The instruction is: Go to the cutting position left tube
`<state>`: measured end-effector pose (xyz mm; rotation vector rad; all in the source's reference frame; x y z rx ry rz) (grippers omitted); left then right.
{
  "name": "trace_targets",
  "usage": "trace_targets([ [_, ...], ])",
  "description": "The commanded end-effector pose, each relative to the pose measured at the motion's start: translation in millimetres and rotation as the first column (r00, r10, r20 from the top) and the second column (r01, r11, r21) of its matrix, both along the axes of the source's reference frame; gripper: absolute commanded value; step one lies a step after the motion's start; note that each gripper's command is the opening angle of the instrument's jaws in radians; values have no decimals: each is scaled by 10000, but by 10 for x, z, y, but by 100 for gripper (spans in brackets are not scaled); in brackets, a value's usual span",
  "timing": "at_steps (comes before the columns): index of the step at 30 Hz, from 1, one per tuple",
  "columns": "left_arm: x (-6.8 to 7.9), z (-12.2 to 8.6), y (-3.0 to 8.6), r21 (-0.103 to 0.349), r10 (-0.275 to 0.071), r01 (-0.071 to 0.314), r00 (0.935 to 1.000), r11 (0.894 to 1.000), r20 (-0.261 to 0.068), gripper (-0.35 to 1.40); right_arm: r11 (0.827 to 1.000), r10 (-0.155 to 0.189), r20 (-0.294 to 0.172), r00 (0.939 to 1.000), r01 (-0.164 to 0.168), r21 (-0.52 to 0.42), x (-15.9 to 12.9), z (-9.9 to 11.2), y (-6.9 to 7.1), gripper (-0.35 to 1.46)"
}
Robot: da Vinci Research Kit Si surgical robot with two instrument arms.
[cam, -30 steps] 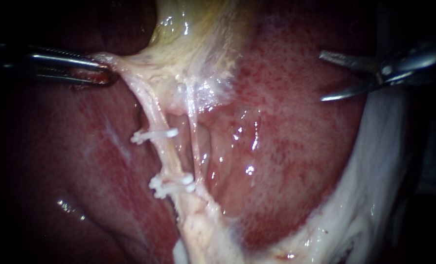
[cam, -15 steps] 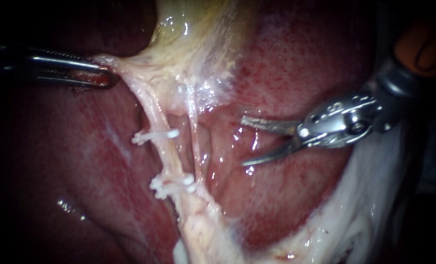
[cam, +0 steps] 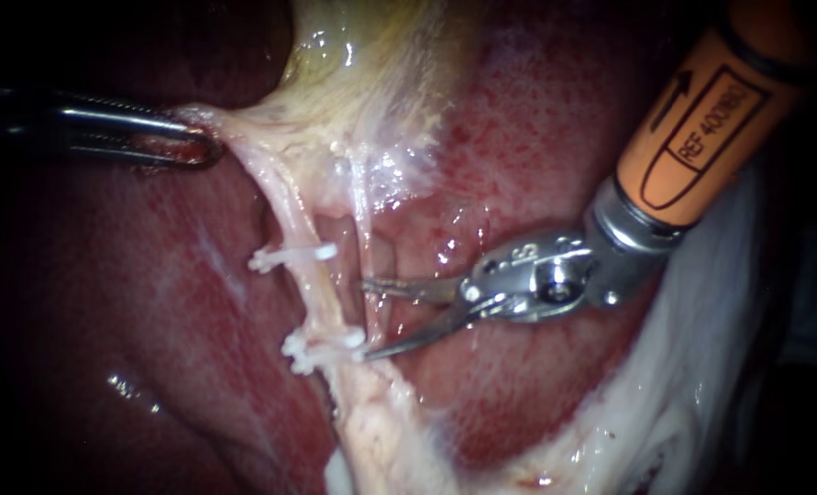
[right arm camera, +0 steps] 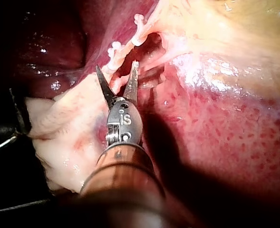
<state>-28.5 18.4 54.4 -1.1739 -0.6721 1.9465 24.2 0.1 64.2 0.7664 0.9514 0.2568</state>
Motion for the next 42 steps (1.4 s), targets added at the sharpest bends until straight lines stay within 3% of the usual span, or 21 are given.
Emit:
trace_targets([
  [1, 0, 0, 0, -4, -12, 12, 10000, 10000, -15, -35, 10000, -62, 27, 10000, 61, 62, 2, 5, -1, 145],
  [10, -1, 1, -1, -9, -19, 19, 10000, 10000, -21, -35, 9986, -241, -72, 9997, 245, 463, 10, 31, -3, 145],
  [20, -2, 2, -2, -9, -4, 4, 10000, 10000, -13, -35, 9939, -271, -1036, 9942, 378, 1035, 28, 25, -1, 145],
  [42, -5, 3, -3, -5, 4, -4, 10000, 10000, -8, -35, 9826, 443, -1576, 9865, -145, 1853, 89, 12, 3, 145],
])
